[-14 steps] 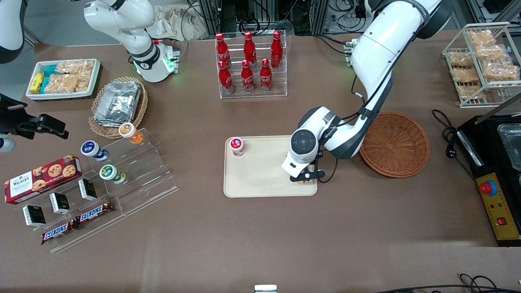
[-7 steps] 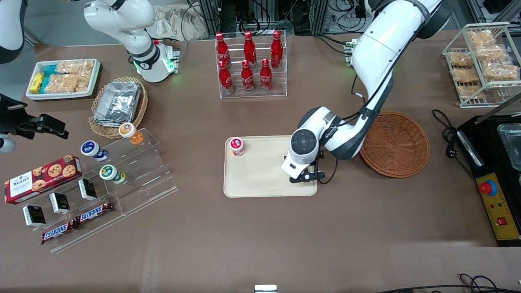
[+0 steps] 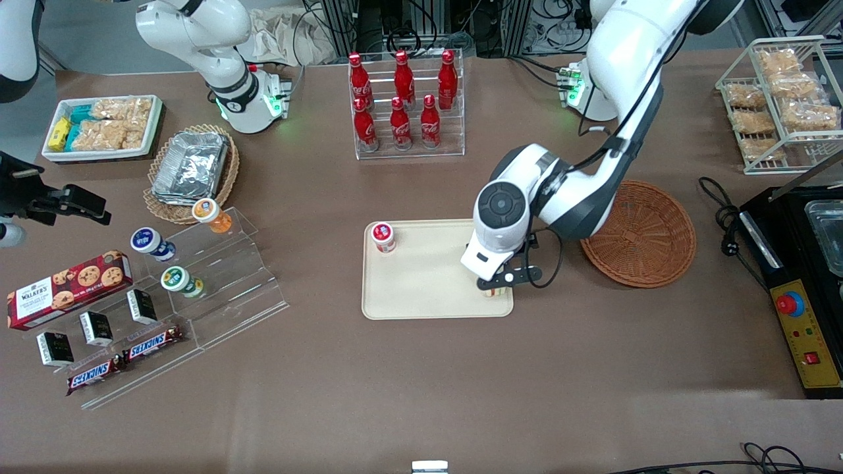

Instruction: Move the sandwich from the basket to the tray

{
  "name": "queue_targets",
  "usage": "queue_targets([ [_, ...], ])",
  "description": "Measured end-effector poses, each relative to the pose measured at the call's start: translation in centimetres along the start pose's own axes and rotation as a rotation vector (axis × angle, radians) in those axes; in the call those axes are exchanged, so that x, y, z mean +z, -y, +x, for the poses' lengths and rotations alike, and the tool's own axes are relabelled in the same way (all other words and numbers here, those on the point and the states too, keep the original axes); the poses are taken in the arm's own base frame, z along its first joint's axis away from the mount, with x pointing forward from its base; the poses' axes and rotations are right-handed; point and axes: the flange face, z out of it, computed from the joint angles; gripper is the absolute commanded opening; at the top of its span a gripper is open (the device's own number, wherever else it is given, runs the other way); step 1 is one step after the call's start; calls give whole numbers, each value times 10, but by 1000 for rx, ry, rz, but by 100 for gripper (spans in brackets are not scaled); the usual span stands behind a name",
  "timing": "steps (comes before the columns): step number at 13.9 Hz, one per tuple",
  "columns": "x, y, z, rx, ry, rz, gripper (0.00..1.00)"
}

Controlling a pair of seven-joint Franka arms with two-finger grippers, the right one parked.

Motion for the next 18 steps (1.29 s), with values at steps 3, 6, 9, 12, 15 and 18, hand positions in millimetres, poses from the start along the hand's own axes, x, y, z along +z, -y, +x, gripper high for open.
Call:
queue_targets([
  [3,-41,14,0,-25,-25,-17,99],
  [6,-75,35,9,32,14,-18,99],
  [9,-103,70,28,77,49,-4,99],
  [12,-125,112,51,95,32,-22,99],
  [15,-144,165,68,117,23,-28,100],
  [18,-164,224,79,149,17,-21,100],
])
